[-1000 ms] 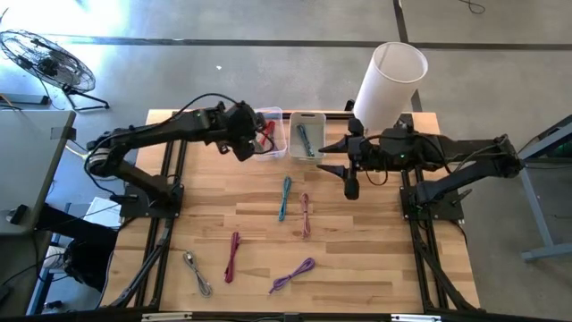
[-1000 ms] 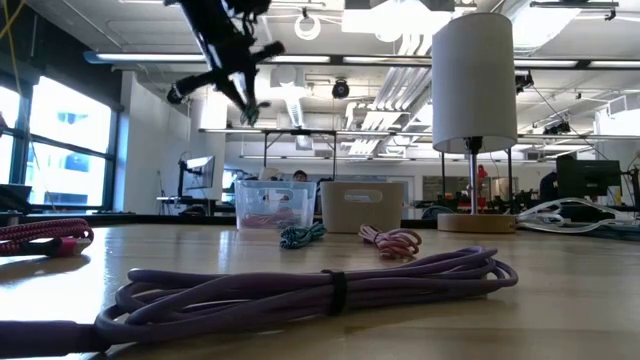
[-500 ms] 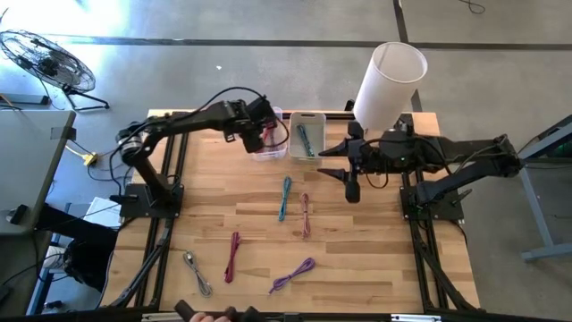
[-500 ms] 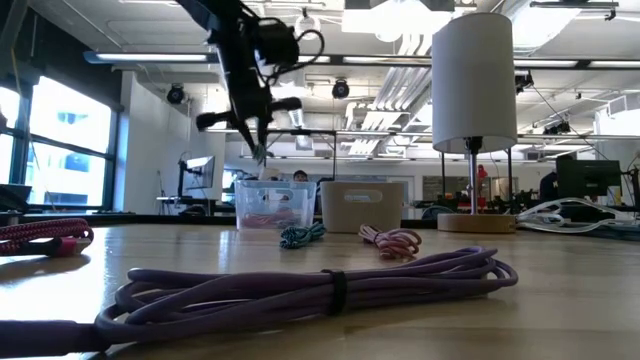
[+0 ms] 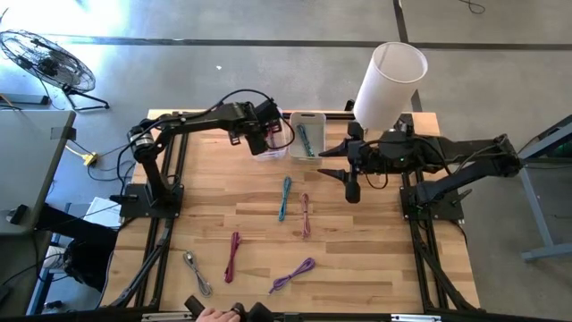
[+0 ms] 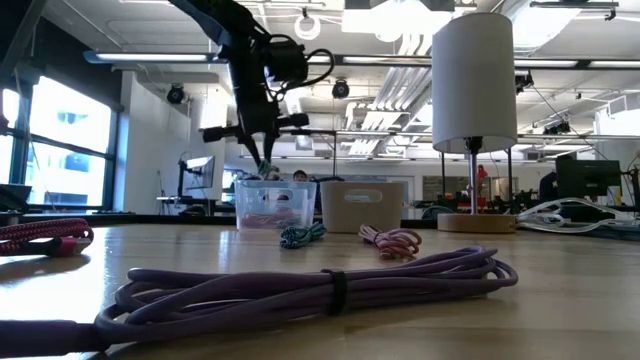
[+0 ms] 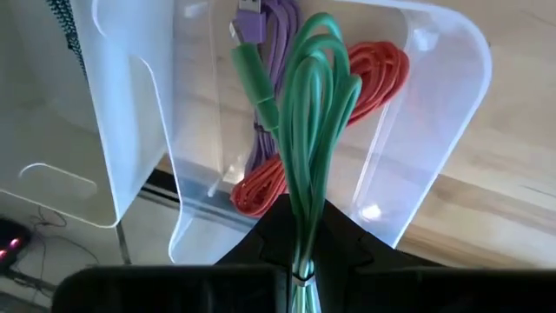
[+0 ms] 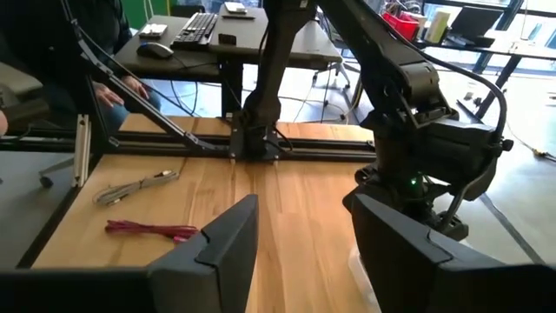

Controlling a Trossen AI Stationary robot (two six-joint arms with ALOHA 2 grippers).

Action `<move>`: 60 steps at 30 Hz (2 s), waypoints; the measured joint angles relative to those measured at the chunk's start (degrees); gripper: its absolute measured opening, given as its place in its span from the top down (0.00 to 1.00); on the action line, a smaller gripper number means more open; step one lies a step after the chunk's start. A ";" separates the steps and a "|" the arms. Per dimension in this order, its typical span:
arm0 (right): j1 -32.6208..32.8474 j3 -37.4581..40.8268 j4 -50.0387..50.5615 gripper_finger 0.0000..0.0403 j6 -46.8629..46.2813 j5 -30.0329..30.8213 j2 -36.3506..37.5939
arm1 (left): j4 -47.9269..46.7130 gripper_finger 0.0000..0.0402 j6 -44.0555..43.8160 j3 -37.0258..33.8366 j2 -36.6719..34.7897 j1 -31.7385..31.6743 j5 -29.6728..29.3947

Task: Pick & Place USB Port
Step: Put the green cable into the transparent bin, then put the pink cable into the gray bin

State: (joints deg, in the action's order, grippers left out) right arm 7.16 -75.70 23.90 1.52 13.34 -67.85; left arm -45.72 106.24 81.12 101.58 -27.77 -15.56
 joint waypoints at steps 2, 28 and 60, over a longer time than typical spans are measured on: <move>-0.04 0.00 -0.04 0.56 0.07 0.11 0.00 | -0.23 0.95 -0.04 0.00 0.00 0.00 0.34; -0.04 0.00 -1.92 0.56 -0.04 -1.13 0.00 | 2.59 0.87 -18.90 -0.04 0.59 -0.37 5.77; -0.04 0.00 -1.89 0.56 6.45 -3.02 0.00 | -29.85 0.58 -58.08 3.62 0.14 3.12 25.91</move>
State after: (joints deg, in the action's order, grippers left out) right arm 7.11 -75.70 22.01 7.96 10.32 -67.85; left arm -75.57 48.16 84.74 101.72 -24.64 10.35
